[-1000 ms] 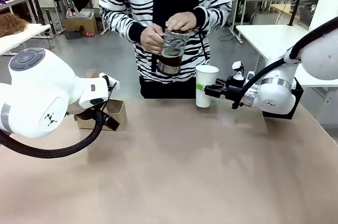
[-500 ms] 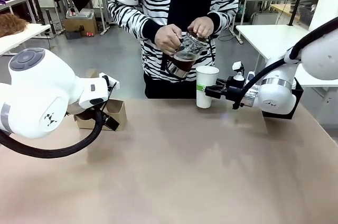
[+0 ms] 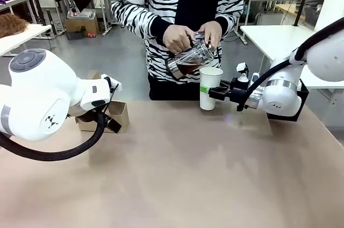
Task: Pour a drink into a cup and package it in a carrier.
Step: When a person places the Paper Cup Lid on the 600 ml Paper Cup , lift the 600 ml Paper Cup.
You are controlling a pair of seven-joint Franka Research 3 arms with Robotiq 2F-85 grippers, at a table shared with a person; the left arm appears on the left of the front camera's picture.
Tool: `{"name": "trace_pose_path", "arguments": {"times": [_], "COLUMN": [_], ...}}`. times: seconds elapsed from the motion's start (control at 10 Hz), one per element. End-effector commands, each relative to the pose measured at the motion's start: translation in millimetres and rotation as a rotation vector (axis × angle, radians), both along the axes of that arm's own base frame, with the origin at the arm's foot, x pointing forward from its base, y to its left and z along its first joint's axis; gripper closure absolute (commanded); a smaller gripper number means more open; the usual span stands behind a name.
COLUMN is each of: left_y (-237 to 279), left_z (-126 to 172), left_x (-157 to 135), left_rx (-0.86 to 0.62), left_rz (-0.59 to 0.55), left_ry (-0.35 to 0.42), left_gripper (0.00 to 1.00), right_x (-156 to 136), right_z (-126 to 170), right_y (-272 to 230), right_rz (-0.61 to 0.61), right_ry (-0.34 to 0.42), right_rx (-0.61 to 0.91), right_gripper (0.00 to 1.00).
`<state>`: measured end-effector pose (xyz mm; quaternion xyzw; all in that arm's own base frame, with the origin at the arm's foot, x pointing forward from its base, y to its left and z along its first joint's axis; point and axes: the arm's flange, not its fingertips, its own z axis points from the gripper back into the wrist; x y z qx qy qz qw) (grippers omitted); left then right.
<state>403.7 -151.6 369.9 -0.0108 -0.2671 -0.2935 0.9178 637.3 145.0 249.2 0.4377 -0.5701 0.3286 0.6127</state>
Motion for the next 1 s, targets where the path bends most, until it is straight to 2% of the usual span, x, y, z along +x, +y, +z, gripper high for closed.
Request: {"name": "trace_pose_path", "arguments": {"times": [0.0, 0.9], "left_y": [0.0, 0.0], "left_z": [0.5, 0.5], "left_x": [-0.3, -0.3], "left_rx": [-0.002, -0.002], "left_rz": [-0.001, -0.001], "left_ry": [-0.001, -0.001], "left_gripper": [0.00, 0.00], "right_x": [1.0, 1.0], "right_z": [1.3, 1.3], "right_y": [1.0, 1.0], "right_rz": [-0.008, -0.008], "right_ry": [0.006, 0.006], "right_rx": [0.010, 0.010], "right_gripper": [0.20, 0.20]}}
